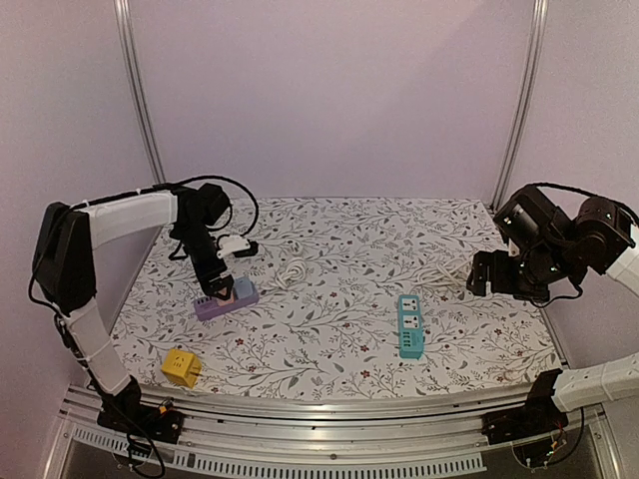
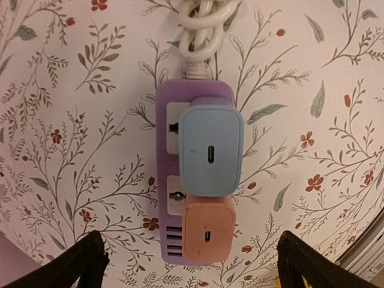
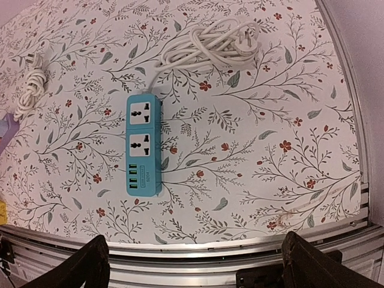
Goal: Insert the plug
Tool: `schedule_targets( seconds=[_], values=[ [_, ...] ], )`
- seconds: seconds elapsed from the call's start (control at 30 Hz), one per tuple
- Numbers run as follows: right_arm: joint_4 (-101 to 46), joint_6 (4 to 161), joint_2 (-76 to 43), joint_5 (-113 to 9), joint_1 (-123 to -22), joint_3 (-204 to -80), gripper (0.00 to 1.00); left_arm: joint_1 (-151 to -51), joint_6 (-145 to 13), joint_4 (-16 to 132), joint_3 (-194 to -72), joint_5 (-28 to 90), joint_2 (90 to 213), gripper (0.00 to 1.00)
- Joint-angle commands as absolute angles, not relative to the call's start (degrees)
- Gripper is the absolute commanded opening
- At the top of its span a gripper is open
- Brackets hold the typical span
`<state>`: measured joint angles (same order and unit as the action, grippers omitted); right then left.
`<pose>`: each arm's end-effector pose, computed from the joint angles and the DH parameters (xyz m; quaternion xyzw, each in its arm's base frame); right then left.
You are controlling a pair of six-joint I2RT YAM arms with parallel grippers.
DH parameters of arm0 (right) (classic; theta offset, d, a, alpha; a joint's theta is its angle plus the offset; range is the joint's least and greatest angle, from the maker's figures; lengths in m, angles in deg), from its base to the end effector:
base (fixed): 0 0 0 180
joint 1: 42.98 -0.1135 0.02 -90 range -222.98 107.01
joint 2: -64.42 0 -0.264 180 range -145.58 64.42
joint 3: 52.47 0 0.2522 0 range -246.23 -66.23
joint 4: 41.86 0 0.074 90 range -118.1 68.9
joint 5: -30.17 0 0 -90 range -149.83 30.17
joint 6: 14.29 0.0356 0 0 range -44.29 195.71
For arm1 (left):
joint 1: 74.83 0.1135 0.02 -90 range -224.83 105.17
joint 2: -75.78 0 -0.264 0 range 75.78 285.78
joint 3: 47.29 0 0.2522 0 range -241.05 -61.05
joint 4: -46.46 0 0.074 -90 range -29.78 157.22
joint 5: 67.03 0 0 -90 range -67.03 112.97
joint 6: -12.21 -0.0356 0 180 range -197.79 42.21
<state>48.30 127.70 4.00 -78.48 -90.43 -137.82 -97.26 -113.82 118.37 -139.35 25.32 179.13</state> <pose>0.1190 0.1128 0.3516 0.0729 0.9617 0.0591 0.2576 0.3149 -0.1316 0.2122 0.4884 0.8704 -0.0133 0.0613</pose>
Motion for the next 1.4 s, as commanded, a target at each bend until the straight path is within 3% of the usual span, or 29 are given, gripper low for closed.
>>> schedule_targets(
  seconds=[0.0,0.2,0.27,0.3,0.37,0.5,0.83,1.0,1.37],
  values=[
    [48.5,126.1,4.0,-80.7,-90.1,-139.2,0.99,-97.0,-108.3,118.0,-141.3,25.5,171.2,1.00],
    [47.1,123.9,4.1,-83.0,-90.2,-138.6,0.99,-95.6,-89.7,106.4,-132.6,27.5,159.1,1.00],
    [46.6,122.9,4.0,-83.4,-90.1,-138.6,0.99,-93.0,-65.6,101.2,-127.8,11.4,155.0,0.99],
    [46.3,122.4,3.8,-83.5,-90.1,-138.6,0.99,-89.7,-57.5,102.3,-126.7,13.9,153.9,1.00],
    [45.8,121.2,3.1,-83.3,-90.1,-138.8,0.99,-80.3,-55.7,104.0,-126.1,29.6,154.7,1.00],
    [45.7,119.8,1.9,-82.2,-90.1,-139.2,0.99,-81.3,-55.4,118.5,-131.0,20.6,155.1,1.00],
    [42.7,119.7,4.1,-80.9,-90.1,-133.6,0.99,-86.2,-47.5,137.9,-122.1,16.0,139.4,0.99],
    [41.7,117.3,2.3,-79.6,-90.0,-133.2,0.99,-90.7,-41.3,142.5,-118.8,16.3,134.2,0.99],
    [39.0,115.3,-1.6,-76.9,-90.1,-134.2,0.99,-102.4,-33.5,143.7,-112.9,20.2,131.8,0.88]
  ],
)
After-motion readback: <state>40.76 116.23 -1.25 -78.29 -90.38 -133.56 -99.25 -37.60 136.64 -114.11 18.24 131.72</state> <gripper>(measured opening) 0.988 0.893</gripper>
